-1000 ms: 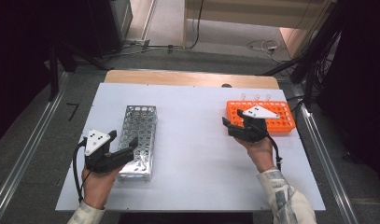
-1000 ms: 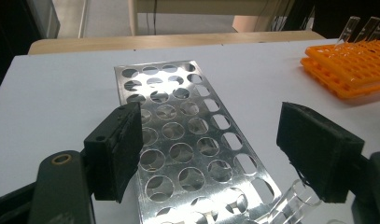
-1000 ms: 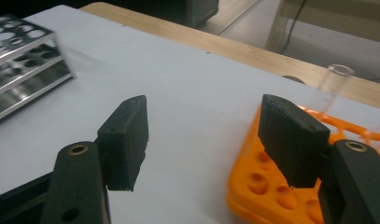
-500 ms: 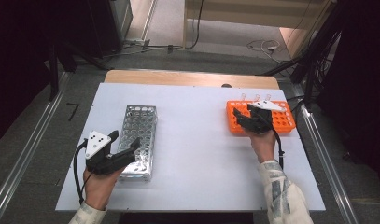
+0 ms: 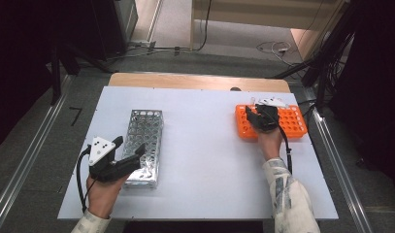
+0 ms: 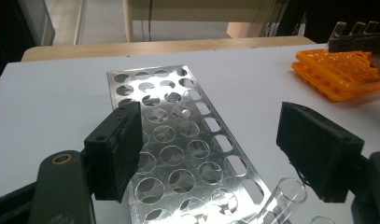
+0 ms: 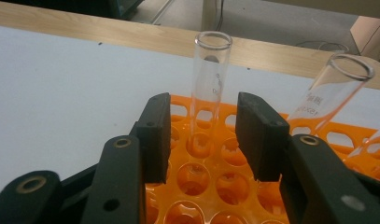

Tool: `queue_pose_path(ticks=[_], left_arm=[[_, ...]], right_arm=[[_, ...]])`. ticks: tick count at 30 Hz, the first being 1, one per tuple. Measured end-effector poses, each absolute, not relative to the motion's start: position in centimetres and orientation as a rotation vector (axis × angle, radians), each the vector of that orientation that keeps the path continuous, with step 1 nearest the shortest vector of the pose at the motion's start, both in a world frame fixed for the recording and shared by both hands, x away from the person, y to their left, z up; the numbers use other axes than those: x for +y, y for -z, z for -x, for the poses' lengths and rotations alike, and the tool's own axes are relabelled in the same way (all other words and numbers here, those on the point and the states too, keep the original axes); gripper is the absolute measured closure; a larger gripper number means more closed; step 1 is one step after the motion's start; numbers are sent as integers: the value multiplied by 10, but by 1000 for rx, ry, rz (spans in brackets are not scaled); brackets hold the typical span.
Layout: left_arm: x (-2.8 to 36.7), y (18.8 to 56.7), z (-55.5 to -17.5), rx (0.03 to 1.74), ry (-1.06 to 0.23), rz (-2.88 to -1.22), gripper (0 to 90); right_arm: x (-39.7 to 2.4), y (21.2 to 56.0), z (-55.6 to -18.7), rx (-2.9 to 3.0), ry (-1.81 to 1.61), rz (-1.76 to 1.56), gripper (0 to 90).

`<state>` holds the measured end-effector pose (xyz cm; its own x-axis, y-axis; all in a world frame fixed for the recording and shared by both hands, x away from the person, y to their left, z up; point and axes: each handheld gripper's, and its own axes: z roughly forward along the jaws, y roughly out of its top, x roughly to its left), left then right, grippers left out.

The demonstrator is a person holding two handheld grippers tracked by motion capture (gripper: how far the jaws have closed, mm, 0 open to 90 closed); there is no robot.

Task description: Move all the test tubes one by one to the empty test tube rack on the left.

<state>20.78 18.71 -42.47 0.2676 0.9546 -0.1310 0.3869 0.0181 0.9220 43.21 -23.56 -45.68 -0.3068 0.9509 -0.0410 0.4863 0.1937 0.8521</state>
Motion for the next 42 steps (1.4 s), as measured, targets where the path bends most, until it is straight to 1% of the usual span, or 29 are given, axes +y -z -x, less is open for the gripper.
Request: queue_pose_path(ticks=[6, 12, 19, 28, 36, 42], left_arm=[[187, 425, -208, 1297, -731, -1550, 207], [188, 425, -208, 1304, -728, -1547, 187], [188, 424, -207, 1299, -731, -1545, 187], [188, 423, -206, 1302, -726, -1538, 186], [188, 421, -205, 1297, -725, -1532, 185], [186, 419, -203, 1287, -720, -1535, 186]], right_arm=[[-231, 457, -441, 1889, -986, -1346, 613], [-228, 460, -444, 1901, -960, -1353, 718], [-229, 455, -442, 1879, -994, -1351, 731], [-233, 429, -428, 1847, -1064, -1305, 734], [-223, 413, -402, 1932, -1149, -1232, 733], [-206, 411, -373, 2065, -1233, -1145, 733]])
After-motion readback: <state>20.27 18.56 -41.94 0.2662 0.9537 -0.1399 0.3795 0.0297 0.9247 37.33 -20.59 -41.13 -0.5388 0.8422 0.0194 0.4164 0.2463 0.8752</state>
